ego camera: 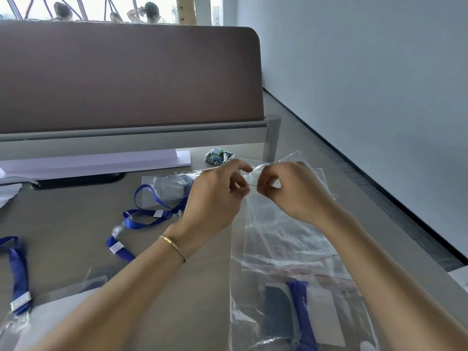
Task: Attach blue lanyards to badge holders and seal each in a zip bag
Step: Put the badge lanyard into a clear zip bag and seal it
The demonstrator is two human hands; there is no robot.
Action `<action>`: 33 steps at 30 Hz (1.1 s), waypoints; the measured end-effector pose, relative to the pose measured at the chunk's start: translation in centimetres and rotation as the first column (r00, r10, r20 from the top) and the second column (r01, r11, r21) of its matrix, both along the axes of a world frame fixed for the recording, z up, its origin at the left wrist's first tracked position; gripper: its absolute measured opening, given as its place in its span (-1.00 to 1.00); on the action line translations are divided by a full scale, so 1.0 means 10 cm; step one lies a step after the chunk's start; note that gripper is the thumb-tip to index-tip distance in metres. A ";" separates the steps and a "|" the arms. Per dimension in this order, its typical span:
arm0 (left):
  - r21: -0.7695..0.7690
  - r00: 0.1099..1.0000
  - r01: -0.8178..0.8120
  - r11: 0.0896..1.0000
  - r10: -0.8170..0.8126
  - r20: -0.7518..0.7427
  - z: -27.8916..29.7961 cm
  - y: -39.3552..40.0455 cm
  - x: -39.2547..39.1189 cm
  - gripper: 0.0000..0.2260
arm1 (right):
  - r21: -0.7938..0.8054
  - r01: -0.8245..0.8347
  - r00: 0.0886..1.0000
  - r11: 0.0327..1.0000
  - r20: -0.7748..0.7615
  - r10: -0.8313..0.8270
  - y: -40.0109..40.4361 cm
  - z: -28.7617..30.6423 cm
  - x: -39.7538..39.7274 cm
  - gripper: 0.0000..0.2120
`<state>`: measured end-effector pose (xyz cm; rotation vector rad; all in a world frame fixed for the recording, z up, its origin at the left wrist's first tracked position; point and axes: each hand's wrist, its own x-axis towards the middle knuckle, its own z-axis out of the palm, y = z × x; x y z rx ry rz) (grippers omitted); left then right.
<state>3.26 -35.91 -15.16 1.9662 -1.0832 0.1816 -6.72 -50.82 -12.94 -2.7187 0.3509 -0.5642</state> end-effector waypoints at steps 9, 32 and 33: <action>-0.013 0.999 0.015 1.000 -0.015 -0.044 -0.07 0.00 0.00 -0.67 | 0.051 -0.078 0.996 0.996 -0.046 0.080 0.06 -0.08 0.06 -0.96; 0.171 0.989 0.090 0.981 -0.109 0.102 0.00 0.10 0.17 -0.82 | -0.205 -0.046 0.999 0.978 -0.002 0.047 0.11 -0.12 0.07 -0.95; 0.169 0.987 0.081 0.982 -0.103 0.127 0.00 0.10 0.17 -0.86 | -0.202 -0.054 0.998 0.978 0.003 0.056 0.12 -0.11 0.07 -0.95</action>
